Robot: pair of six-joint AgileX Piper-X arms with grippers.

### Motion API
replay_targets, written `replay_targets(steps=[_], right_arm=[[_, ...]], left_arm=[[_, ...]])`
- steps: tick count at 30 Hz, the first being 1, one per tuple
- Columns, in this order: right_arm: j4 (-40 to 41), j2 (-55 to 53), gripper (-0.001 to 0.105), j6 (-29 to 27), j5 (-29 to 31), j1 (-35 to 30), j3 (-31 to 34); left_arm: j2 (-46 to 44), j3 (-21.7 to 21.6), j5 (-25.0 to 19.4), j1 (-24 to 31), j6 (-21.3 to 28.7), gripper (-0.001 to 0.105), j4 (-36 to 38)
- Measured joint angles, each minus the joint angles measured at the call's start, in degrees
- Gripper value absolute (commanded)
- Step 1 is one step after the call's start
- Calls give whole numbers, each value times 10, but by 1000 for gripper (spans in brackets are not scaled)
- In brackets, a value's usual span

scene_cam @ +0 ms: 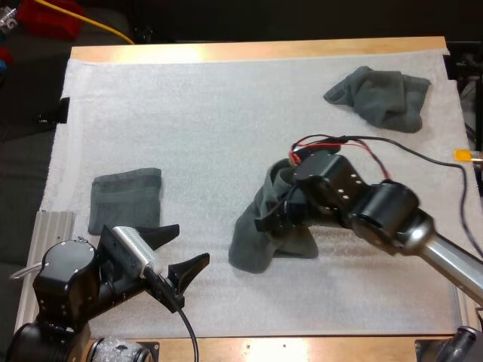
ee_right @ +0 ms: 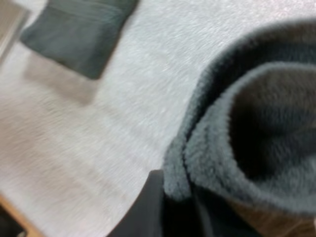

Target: Pick towel from pile, fold and stack

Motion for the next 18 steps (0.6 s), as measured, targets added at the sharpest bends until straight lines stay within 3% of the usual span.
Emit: replay_targets(steps=[6,14,18], right_arm=[[-83,86,1,3,19,-19,1],[-165,151,1,64,20,-72,1],[-189,167,8,84,20,-83,1]], left_arm=[[0,0,0,0,0,69,0],[0,0,0,0,0,69,0],[0,0,0,0,0,69,0]])
